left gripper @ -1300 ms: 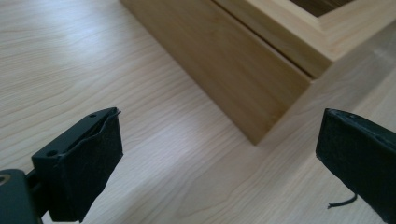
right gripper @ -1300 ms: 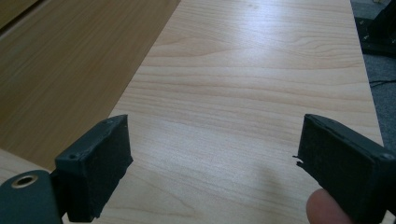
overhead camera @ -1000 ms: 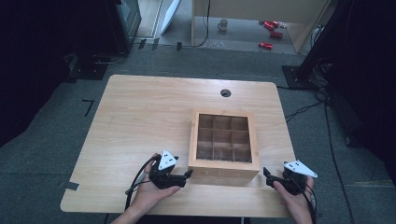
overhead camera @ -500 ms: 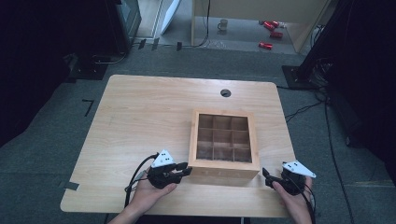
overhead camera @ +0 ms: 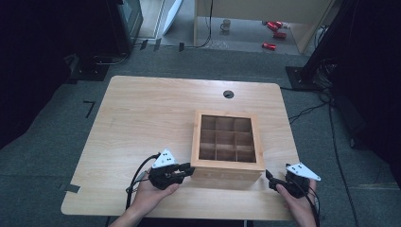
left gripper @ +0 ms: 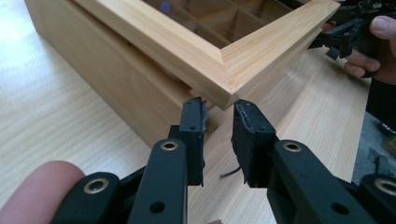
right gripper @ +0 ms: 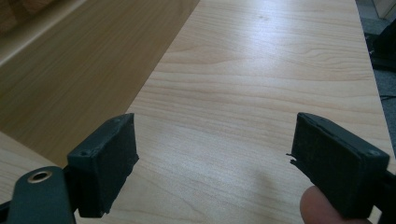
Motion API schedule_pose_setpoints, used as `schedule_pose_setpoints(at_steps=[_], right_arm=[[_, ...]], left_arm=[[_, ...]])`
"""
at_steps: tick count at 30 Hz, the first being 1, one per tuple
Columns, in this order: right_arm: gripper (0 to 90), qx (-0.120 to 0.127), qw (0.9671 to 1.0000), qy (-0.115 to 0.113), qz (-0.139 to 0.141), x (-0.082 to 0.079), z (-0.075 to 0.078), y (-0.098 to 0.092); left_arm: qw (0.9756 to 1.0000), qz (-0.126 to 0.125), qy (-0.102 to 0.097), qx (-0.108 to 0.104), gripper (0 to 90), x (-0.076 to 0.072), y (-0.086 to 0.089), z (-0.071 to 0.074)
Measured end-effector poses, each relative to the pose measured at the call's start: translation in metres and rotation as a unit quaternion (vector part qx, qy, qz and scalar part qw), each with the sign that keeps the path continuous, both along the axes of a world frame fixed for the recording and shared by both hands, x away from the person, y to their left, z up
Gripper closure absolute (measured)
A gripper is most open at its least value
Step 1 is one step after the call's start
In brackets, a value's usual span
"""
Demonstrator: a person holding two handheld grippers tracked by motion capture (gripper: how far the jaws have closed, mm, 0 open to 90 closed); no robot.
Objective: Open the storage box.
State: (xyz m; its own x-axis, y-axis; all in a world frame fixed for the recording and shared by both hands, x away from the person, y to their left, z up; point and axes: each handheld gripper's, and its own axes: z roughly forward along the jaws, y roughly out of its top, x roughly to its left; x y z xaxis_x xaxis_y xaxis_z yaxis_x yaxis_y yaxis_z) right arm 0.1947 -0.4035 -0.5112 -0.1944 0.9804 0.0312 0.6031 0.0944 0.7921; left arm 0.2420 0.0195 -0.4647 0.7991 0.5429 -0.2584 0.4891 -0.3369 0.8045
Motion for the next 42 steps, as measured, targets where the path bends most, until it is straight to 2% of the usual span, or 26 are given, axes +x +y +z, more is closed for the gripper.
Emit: schedule_pose_setpoints(at_steps=[7, 13, 18, 22, 26, 32, 35, 39, 42], right_arm=[[13.9, 0.003, 0.9999, -0.010, 0.005, -0.002, 0.003, 0.000], [14.0, 0.017, 0.9983, -0.047, 0.030, -0.008, 0.017, 0.005], [13.9, 0.020, 0.9940, -0.083, 0.068, -0.014, 0.032, 0.016], [13.9, 0.015, 0.9909, -0.097, 0.092, -0.018, 0.038, 0.028], [14.5, 0.012, 0.9882, -0.114, 0.101, -0.019, 0.043, 0.036], [21.2, -0.017, 0.9841, -0.139, 0.109, -0.019, 0.042, 0.045], [24.0, -0.023, 0.9829, -0.146, 0.110, -0.019, 0.041, 0.048], [29.3, -0.041, 0.9775, -0.172, 0.115, -0.020, 0.040, 0.053], [32.8, -0.047, 0.9744, -0.182, 0.125, -0.020, 0.039, 0.056]], left_arm=[[0.9999, 0.014, -0.002, 0.001, 74.7, 0.003, -0.001, 0.010], [0.9998, 0.019, -0.003, 0.004, 74.7, 0.005, 0.000, 0.011], [0.9998, 0.018, -0.008, 0.005, 74.2, 0.004, 0.000, 0.014], [0.9998, 0.017, -0.010, 0.004, 73.4, 0.005, 0.001, 0.016], [0.9998, 0.016, -0.008, 0.005, 73.0, 0.005, 0.000, 0.015], [0.9999, 0.015, -0.008, 0.001, 72.9, 0.006, 0.001, 0.016], [0.9999, 0.015, -0.006, -0.003, 72.7, 0.006, 0.001, 0.017], [0.9998, 0.016, -0.004, -0.009, 71.7, 0.007, 0.002, 0.018], [0.9998, 0.014, 0.005, -0.014, 69.6, 0.009, 0.004, 0.019]])
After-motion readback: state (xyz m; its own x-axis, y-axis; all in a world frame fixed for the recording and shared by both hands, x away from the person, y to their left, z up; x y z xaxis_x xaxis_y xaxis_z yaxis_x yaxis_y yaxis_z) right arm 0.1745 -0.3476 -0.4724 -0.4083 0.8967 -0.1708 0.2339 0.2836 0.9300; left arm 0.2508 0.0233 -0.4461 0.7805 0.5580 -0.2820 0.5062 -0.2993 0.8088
